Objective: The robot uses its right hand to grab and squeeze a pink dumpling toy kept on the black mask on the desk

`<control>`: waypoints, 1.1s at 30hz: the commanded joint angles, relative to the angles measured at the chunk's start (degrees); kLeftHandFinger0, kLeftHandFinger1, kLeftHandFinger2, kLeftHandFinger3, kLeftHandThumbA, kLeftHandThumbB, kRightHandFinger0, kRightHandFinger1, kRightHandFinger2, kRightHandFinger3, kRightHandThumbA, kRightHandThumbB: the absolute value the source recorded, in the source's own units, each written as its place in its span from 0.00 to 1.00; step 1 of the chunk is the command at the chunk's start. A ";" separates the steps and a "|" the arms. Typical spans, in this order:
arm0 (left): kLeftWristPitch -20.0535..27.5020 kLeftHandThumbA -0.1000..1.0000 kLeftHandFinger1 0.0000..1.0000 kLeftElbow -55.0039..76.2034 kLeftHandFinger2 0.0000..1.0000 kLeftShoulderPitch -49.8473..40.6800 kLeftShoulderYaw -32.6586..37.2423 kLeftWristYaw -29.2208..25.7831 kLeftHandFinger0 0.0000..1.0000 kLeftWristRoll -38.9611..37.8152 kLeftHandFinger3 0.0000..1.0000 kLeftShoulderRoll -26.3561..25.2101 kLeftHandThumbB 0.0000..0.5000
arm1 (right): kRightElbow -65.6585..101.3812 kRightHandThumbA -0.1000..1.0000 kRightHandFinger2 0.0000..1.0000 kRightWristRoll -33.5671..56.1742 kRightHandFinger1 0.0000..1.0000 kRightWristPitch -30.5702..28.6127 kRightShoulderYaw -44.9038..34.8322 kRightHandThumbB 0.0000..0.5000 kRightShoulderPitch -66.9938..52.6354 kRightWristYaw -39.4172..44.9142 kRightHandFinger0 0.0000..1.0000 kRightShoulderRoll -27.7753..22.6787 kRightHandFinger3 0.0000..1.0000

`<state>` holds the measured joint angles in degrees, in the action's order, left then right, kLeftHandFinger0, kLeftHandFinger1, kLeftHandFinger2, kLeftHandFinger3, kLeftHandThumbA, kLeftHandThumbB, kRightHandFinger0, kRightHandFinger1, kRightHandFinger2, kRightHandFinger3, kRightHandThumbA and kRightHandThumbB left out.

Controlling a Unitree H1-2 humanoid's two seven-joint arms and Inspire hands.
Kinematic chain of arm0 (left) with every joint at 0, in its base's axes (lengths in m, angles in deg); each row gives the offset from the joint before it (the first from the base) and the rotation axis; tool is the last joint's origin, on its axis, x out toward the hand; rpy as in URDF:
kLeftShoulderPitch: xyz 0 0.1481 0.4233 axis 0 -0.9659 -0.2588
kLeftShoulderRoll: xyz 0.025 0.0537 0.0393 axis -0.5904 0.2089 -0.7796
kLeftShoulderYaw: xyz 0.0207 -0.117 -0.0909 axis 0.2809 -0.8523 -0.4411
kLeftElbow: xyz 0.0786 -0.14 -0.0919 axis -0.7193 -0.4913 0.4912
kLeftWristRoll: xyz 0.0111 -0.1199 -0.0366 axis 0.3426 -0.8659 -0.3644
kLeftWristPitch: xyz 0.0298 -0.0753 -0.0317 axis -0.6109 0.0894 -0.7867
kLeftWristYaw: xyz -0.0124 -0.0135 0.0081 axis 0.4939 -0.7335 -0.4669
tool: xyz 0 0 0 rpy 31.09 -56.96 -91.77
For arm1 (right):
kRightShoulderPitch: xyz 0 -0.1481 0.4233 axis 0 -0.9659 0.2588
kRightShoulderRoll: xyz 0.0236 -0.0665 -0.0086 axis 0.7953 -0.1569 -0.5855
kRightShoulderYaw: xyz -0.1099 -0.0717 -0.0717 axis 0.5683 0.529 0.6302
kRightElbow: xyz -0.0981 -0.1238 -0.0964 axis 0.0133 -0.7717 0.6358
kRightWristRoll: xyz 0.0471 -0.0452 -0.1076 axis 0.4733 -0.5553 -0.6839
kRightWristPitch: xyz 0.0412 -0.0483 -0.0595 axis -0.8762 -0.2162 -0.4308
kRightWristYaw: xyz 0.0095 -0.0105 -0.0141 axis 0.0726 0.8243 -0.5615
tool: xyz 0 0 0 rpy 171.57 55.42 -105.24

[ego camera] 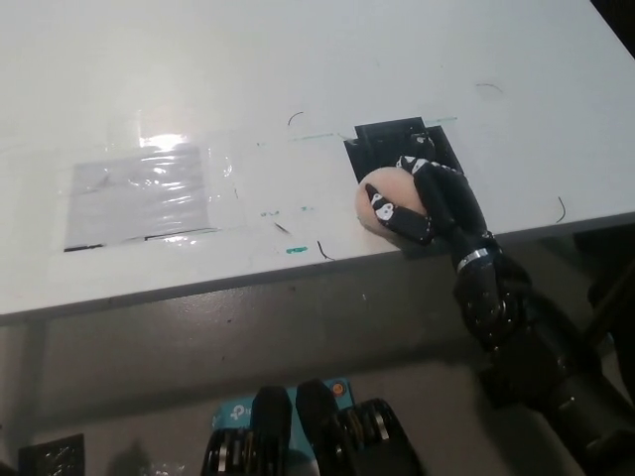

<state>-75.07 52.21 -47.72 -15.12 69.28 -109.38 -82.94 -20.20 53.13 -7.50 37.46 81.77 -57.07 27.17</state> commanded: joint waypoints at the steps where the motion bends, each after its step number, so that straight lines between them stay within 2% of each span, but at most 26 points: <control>1: 1.58 1.00 0.03 0.32 0.15 0.99 -0.25 1.19 0.00 -0.44 0.15 -2.58 1.00 | 0.44 0.00 0.64 -5.30 0.32 -5.61 0.23 0.40 2.00 -10.03 0.00 -0.91 0.60; 2: 1.54 1.00 0.03 0.57 0.15 0.94 -0.22 1.08 0.00 -0.34 0.15 -2.59 1.00 | 0.08 0.00 0.65 -5.38 0.32 -5.61 -0.14 0.45 2.19 -10.93 0.00 -0.87 0.61; 3: 1.55 1.00 0.04 1.13 0.16 0.71 -0.13 0.98 0.00 -0.19 0.15 -2.48 1.00 | -1.60 0.00 0.65 -6.13 0.31 -7.15 0.17 0.43 2.69 -13.09 0.00 -1.06 0.52; 4: 1.55 1.00 0.04 1.19 0.16 0.68 -0.12 0.96 0.00 -0.17 0.15 -2.47 1.00 | -1.95 0.00 0.64 -6.32 0.29 -7.44 0.18 0.44 2.78 -13.51 0.00 -1.05 0.49; 5: 0.91 1.00 0.05 1.64 0.16 0.56 -0.21 0.60 0.00 -0.20 0.16 -2.40 1.00 | -2.44 0.00 0.64 -6.58 0.28 -7.33 0.18 0.41 2.91 -13.94 0.00 -1.14 0.48; 10: 1.60 1.00 0.05 1.06 0.16 0.61 -0.47 0.75 0.00 -0.41 0.16 -2.40 1.00 | -1.69 0.00 0.62 -8.49 0.25 -6.23 0.18 0.42 2.64 -15.67 0.00 -1.73 0.51; 11: 1.35 1.00 0.04 1.34 0.15 0.64 -0.43 0.68 0.00 -0.39 0.16 -2.39 1.00 | -1.68 0.00 0.63 -10.17 0.27 -5.69 0.81 0.49 2.78 -17.62 0.00 -2.05 0.52; 12: 1.33 1.00 0.04 1.49 0.15 0.77 -0.19 0.71 0.00 -0.10 0.15 -2.53 1.00 | -1.87 0.00 0.59 -11.16 0.24 -5.55 0.92 0.60 2.95 -19.62 0.00 -2.12 0.51; 15: 1.64 1.00 0.04 1.39 0.15 0.96 -0.21 0.62 0.00 0.00 0.15 -2.57 1.00 | -2.04 0.00 0.59 -11.24 0.22 -5.73 0.56 0.54 3.25 -20.72 0.00 -2.02 0.50; 16: 1.66 1.00 0.03 1.57 0.14 0.94 -0.14 0.47 0.00 0.14 0.14 -2.50 1.00 | -1.95 0.00 0.59 -10.78 0.21 -6.09 0.10 0.47 3.27 -20.72 0.00 -2.02 0.51; 18: 0.66 1.00 0.03 2.17 0.14 0.62 -0.17 0.15 0.00 0.03 0.13 -2.27 1.00 | -1.34 0.00 0.57 -10.16 0.19 -6.20 -0.45 0.40 2.98 -20.02 0.00 -2.04 0.49; 20: 1.56 1.00 0.04 1.30 0.15 0.75 -0.21 0.62 0.00 -0.06 0.14 -2.38 1.00 | -1.37 0.00 0.50 -10.18 0.15 -6.40 -0.43 0.37 2.97 -20.07 0.00 -1.84 0.43; 22: 1.67 1.00 0.04 1.09 0.13 0.97 -0.43 1.01 0.00 -0.58 0.11 -2.33 1.00 | -1.58 0.00 0.48 -10.63 0.14 -6.27 -0.17 0.39 3.13 -20.37 0.00 -1.83 0.41; 25: 1.54 1.00 0.05 1.21 0.14 0.85 -0.22 0.92 0.00 -0.21 0.13 -2.50 1.00 | -0.28 0.00 0.53 -11.74 0.13 -5.30 0.20 0.52 2.86 -20.75 0.00 -1.71 0.45; 27: 2.10 1.00 0.04 0.86 0.14 0.83 -0.35 1.37 0.00 -0.53 0.13 -2.44 1.00 | -0.30 0.00 0.53 -11.75 0.12 -5.37 0.11 0.56 2.76 -21.01 0.00 -1.59 0.46; 28: 1.51 1.00 0.05 1.44 0.13 0.63 -0.33 1.15 0.00 -0.45 0.12 -2.44 1.00 | -0.17 0.00 0.58 -11.11 0.15 -5.11 -0.23 0.54 2.66 -20.01 0.00 -1.53 0.50; 33: 1.35 1.00 0.05 1.70 0.15 0.60 -0.24 0.39 0.00 0.23 0.14 -2.41 1.00 | -1.11 0.00 0.58 -11.23 0.16 -6.18 -0.18 0.50 2.77 -20.80 0.00 -1.65 0.49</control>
<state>-75.04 52.46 -47.71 -15.12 69.63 -109.30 -82.98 -22.52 42.73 -11.34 37.80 81.83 -75.28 25.90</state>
